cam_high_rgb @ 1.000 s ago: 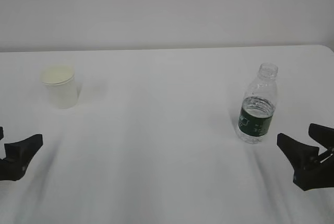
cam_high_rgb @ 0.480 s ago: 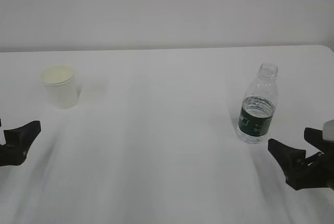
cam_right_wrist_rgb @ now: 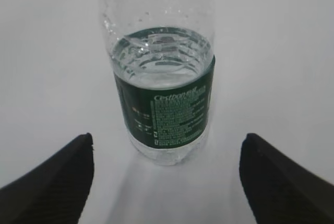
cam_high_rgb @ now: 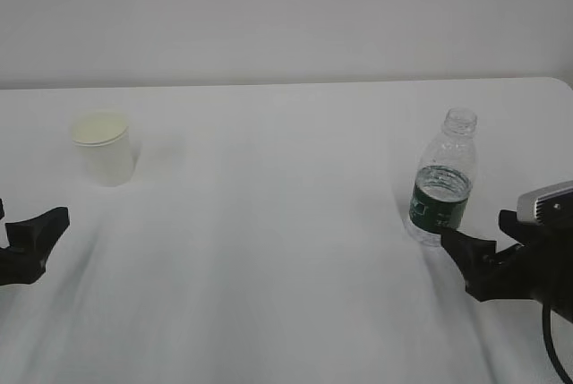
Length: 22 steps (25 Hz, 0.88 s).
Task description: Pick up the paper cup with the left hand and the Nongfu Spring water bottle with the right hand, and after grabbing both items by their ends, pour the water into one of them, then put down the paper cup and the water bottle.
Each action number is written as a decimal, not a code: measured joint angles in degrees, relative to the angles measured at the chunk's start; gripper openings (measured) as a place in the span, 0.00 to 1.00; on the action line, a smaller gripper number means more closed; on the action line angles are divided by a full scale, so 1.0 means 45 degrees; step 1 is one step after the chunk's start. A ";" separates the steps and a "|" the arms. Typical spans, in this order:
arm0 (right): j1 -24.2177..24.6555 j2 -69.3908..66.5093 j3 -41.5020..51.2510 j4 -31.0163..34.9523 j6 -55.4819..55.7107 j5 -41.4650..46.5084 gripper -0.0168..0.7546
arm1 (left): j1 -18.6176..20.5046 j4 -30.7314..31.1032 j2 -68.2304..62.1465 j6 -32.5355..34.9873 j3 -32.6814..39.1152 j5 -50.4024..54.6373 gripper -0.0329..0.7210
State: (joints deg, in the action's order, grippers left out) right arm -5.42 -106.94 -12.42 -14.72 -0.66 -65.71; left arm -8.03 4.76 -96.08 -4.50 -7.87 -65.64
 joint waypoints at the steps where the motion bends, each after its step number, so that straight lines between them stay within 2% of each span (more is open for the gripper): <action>1: 0.0000 -0.0158 -0.0104 0.0000 0.0000 0.0000 0.88 | 0.0000 0.0000 0.0000 0.0000 0.0000 0.0000 0.88; 22: 0.0000 -0.2373 -0.2417 -0.0348 0.0000 -0.0008 0.86 | 0.0000 0.0292 0.0000 -0.0020 0.0000 0.0000 0.83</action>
State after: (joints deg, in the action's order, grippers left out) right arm -5.42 -117.62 -23.30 -16.29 -0.66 -65.74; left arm -8.03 6.08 -96.08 -4.59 -7.87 -65.64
